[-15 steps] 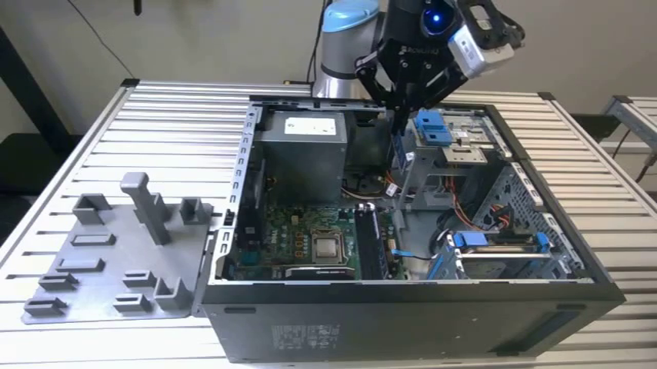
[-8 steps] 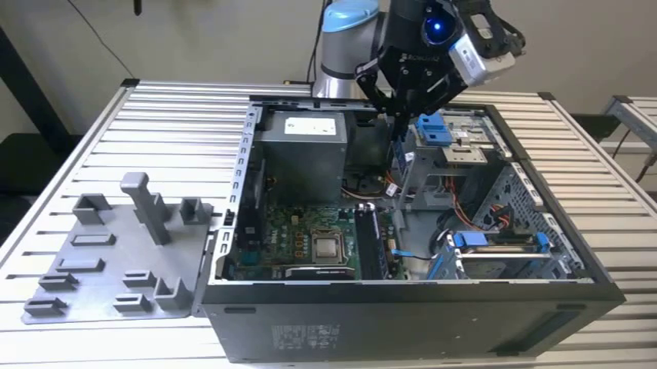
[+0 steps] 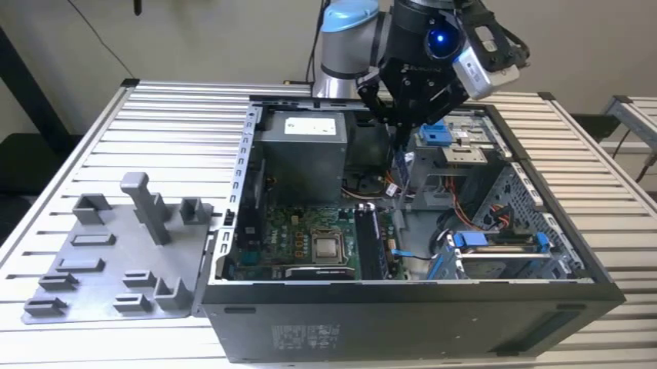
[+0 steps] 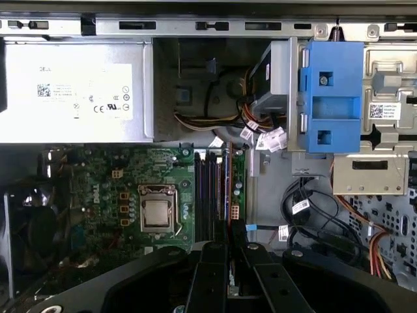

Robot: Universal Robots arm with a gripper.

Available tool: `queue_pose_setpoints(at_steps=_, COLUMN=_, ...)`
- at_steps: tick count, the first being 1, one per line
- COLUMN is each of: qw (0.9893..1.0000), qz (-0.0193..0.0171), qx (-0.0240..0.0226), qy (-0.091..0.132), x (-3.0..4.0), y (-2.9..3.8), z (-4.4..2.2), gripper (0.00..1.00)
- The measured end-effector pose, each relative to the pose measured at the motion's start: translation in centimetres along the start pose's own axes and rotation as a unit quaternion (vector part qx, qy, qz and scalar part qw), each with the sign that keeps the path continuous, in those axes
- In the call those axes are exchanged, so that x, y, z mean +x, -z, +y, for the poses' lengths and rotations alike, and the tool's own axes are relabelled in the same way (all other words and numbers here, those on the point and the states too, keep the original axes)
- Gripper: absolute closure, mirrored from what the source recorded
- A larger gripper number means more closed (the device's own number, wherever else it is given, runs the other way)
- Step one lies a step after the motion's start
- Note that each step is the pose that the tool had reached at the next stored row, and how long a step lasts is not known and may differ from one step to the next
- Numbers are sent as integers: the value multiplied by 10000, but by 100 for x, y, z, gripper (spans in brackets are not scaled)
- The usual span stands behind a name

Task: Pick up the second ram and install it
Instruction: 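Insert the second ram into the second slot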

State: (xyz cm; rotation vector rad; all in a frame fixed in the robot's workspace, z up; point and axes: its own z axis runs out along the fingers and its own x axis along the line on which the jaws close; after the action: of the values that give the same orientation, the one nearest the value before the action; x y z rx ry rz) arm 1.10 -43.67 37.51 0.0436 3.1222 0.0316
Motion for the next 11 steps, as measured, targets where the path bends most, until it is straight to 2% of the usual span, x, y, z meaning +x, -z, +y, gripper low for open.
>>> queue_pose_setpoints(at_steps=3, qw=10000, qz=0, qx=-1, qy=-1, x=0, y=-18, z=-24, gripper=86)
queue_pose_setpoints(at_steps=11, qw=10000, qz=-1, qx=2, qy=-5, x=1, y=-52, z=-27, gripper=86)
